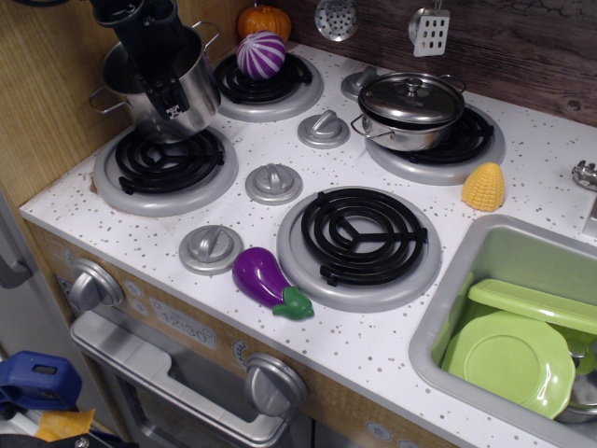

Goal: Put pot on stove which is near stove

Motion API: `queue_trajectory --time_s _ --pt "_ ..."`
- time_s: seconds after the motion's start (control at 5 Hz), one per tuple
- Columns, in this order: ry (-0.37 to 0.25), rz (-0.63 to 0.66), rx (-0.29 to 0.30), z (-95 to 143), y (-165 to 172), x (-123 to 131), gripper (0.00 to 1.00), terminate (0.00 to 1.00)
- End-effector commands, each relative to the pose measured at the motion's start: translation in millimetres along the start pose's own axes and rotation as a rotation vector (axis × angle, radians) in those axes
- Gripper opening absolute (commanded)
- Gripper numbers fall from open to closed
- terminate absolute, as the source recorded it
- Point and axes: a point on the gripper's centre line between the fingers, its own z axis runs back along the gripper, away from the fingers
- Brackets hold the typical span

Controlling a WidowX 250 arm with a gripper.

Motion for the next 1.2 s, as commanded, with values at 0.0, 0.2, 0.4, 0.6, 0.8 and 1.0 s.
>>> queue_trajectory --time_s 0.0,0.2,0.4,0.6,0.8,1.0 --pt "-0.016 0.029 0.023 30.5 -10.1 15.2 0.0 0.0" --pt "-0.031 0.064 0.004 27.7 -25.1 13.1 0.0 0.0" --pt "-0.034 0.072 0.018 22.0 -31.8 10.9 1.0 0.0" --pt "-0.019 0.047 0.01 22.3 -32.0 9.9 1.0 0.0" --pt "-0.019 0.047 0.01 22.3 -32.0 9.9 1.0 0.0" --pt "-0.019 0.047 0.01 22.3 -32.0 9.9 1.0 0.0"
